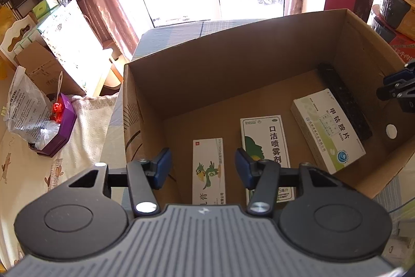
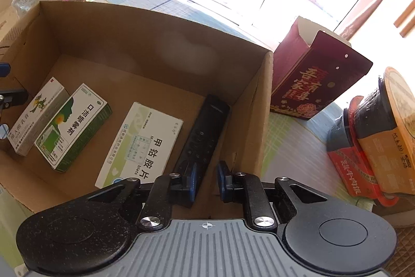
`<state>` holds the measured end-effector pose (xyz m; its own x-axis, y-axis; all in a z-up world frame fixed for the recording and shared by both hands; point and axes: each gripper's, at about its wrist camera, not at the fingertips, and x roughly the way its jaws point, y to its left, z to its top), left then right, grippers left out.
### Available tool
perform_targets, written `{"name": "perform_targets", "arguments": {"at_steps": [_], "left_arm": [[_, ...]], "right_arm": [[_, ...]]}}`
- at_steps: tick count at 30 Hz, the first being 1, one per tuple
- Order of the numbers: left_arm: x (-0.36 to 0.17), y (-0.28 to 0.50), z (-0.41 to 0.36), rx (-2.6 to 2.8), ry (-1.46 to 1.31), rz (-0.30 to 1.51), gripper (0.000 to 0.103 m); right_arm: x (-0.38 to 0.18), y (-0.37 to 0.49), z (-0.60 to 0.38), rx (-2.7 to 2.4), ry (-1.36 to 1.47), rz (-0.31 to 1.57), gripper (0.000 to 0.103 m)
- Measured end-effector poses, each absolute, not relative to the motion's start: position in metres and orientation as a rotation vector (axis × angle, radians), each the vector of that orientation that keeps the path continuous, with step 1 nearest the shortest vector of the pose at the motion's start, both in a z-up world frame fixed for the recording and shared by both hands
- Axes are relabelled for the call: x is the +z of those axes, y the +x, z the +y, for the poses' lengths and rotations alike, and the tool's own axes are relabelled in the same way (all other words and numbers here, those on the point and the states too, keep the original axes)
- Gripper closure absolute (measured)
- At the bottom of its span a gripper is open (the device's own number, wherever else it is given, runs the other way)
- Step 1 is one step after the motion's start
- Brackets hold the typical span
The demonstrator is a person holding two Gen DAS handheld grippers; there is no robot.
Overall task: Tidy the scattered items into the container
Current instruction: 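Open both tools to release the ointment box and remote in the box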
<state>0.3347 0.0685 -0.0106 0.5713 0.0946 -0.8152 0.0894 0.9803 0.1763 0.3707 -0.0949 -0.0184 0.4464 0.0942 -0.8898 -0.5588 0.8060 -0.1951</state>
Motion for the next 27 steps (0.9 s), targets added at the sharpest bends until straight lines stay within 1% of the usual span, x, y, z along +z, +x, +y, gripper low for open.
{"name": "perform_targets", "arguments": {"at_steps": [6,16,17,19,23,25,26,27], "left_arm": [[-0.007,0.331,0.068,-0.002,0.204,0.958,0.053],[0.000,0.322,0.068,-0.005,0.204,0.950,0.049],[0.001,0.321,0.068,-0.005,0.204,0.947,0.048],[0.004,0.318,0.068,-0.007,0.205,0.941,0.043],[0.009,0.312,0.067,-0.014,0.206,0.929,0.042],[0.012,0.308,0.066,-0.017,0.205,0.924,0.037],[0.013,0.305,0.065,-0.019,0.204,0.920,0.036],[0.015,0.303,0.065,-0.022,0.203,0.916,0.033]], "right_arm": [[-0.017,0.367,-0.098,0.439,-0.490,1.032,0.084],[-0.013,0.358,-0.096,0.466,-0.469,1.042,0.084],[-0.012,0.357,-0.097,0.467,-0.461,1.045,0.084],[-0.011,0.355,-0.097,0.471,-0.446,1.049,0.084],[-0.009,0.352,-0.101,0.477,-0.397,1.060,0.084],[-0.008,0.349,-0.103,0.483,-0.376,1.060,0.082],[-0.007,0.348,-0.104,0.486,-0.367,1.060,0.071],[-0.006,0.346,-0.106,0.486,-0.356,1.059,0.030]]}}
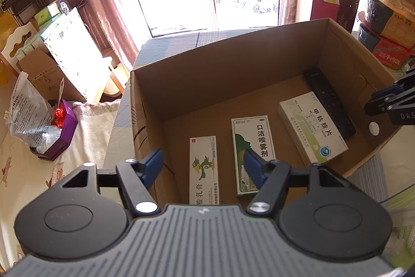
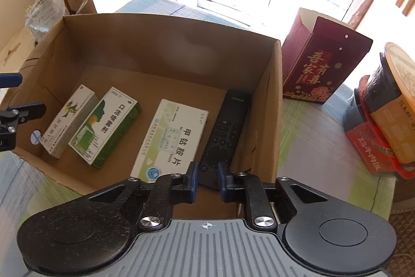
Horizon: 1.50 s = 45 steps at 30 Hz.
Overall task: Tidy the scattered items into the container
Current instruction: 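Open both tools to release the ointment box and remote in the box, then move both tools back from the cardboard box toward the remaining table items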
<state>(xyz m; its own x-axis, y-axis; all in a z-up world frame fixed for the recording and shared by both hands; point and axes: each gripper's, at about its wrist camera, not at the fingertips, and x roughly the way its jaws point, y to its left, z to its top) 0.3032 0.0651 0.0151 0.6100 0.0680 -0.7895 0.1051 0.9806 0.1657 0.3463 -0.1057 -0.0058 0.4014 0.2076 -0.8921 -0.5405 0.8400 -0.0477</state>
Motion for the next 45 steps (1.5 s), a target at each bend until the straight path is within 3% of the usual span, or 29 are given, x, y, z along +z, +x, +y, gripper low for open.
{"name": "perform_targets", "arguments": {"at_steps": [1,13,45], "left_arm": [[0.017,0.301,0.065,-0.025,0.202,0.913,0.033],[0.036,0.277,0.061,-0.034,0.203,0.879,0.025],[0.059,0.184,0.034,-0.114,0.204,0.826,0.022]], "right_arm": [[-0.004,0.343,-0.107,0.484,-0.344,1.046,0.024],[0.010,0.321,-0.114,0.465,-0.293,0.991,0.024],[0.057,0.217,-0.171,0.486,-0.142,0.859,0.024]]}}
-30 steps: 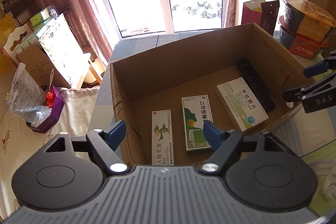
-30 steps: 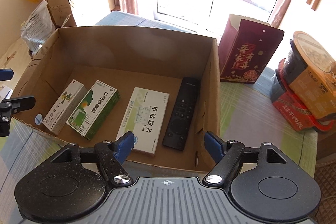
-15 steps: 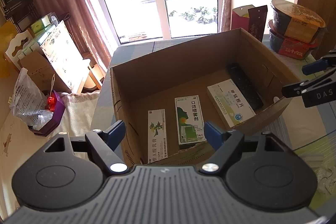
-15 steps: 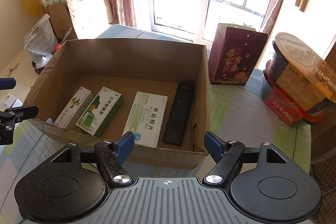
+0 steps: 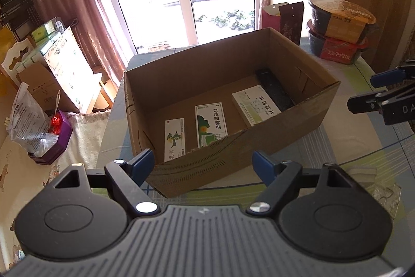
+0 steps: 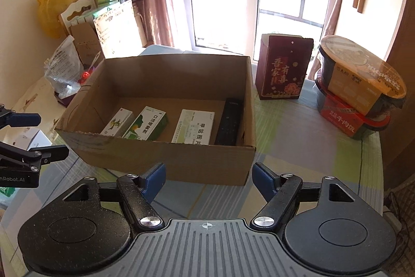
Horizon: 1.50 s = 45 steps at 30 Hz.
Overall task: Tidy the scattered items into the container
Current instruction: 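Move both tools back from the cardboard box toward the remaining table items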
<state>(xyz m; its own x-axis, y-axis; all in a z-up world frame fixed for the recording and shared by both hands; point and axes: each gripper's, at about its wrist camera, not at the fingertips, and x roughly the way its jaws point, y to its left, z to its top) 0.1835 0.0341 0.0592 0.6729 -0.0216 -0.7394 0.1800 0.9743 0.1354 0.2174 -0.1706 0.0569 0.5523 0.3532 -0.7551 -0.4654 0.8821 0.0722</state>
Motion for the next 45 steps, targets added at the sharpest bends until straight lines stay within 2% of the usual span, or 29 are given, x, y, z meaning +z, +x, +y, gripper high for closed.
{"name": "perform_targets", "arguments": {"at_steps": [21,35,36,37,38,45], "left_arm": [[0.013,0.107,0.033,-0.237,0.179,0.892,0.022],[-0.023,0.088,0.021,-0.311,0.192,0.976,0.022],[-0.025,0.089,0.020,-0.312,0.192,0.981,0.022],[-0.026,0.089,0.020,-0.312,0.193,0.986,0.022],[-0.027,0.090,0.020,-0.312,0.194,0.991,0.022],[-0.032,0.098,0.015,-0.316,0.213,1.000,0.022]], "right_arm": [[0.003,0.112,-0.255,0.390,0.022,0.961,0.024],[-0.046,0.073,-0.286,0.401,-0.071,1.002,0.024],[-0.048,0.074,-0.287,0.414,-0.083,0.998,0.023],[-0.051,0.076,-0.288,0.426,-0.103,0.995,0.005],[-0.053,0.077,-0.289,0.436,-0.124,0.991,0.000],[-0.072,0.097,-0.286,0.566,-0.294,0.982,0.000]]}}
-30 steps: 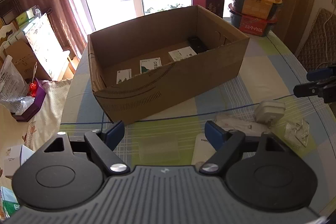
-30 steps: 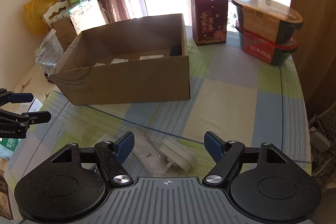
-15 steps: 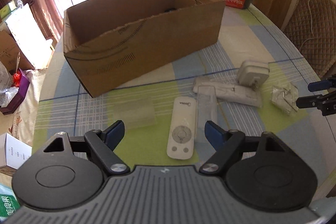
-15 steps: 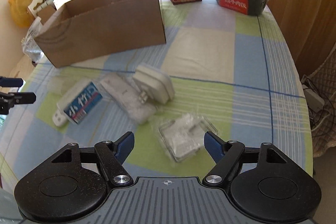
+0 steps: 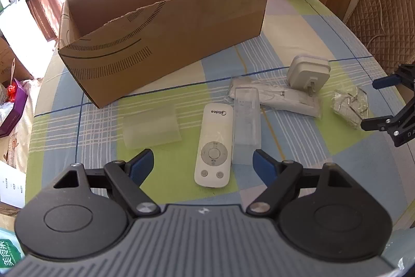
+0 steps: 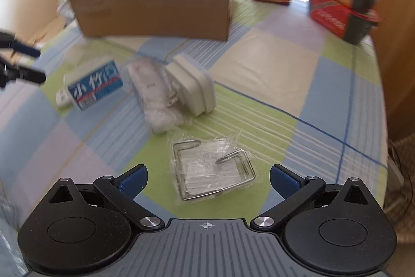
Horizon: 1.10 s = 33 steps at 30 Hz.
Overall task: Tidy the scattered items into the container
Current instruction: 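Move both tools back from the cardboard box toward the remaining table items, then grasp the clear plastic box with left tool while right tool grasps the bagged wire rack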
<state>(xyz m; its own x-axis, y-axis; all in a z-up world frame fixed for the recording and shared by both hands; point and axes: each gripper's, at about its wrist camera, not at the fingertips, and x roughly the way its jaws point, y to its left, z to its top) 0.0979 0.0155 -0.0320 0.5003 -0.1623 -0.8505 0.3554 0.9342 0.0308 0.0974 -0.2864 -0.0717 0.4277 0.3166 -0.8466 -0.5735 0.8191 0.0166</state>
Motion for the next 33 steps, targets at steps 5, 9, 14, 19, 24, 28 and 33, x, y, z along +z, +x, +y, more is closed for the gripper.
{"name": "perform_targets", "arguments": {"at_steps": [5,9,14,19,24,28,33], "left_arm": [[-0.037,0.102,0.012,-0.334,0.224,1.017,0.022],[-0.042,0.104,0.008,-0.360,0.232,1.023,0.022],[-0.047,0.108,0.000,-0.405,0.246,1.022,0.022],[-0.053,0.116,-0.014,-0.454,0.273,1.020,0.022],[-0.063,0.129,-0.029,-0.481,0.305,1.021,0.023],[-0.072,0.139,-0.038,-0.487,0.319,1.028,0.028],[-0.081,0.145,-0.045,-0.496,0.322,1.053,0.075]], "right_arm": [[-0.090,0.113,-0.285,0.644,-0.362,0.995,0.000],[-0.101,0.119,-0.284,0.674,-0.376,1.010,0.021],[-0.101,0.117,-0.289,0.661,-0.348,1.000,0.029],[-0.098,0.108,-0.295,0.606,-0.306,1.011,0.030],[-0.095,0.096,-0.305,0.524,-0.242,1.025,0.030],[-0.093,0.088,-0.311,0.467,-0.178,1.032,0.030],[-0.088,0.081,-0.313,0.423,-0.133,1.036,0.030]]}}
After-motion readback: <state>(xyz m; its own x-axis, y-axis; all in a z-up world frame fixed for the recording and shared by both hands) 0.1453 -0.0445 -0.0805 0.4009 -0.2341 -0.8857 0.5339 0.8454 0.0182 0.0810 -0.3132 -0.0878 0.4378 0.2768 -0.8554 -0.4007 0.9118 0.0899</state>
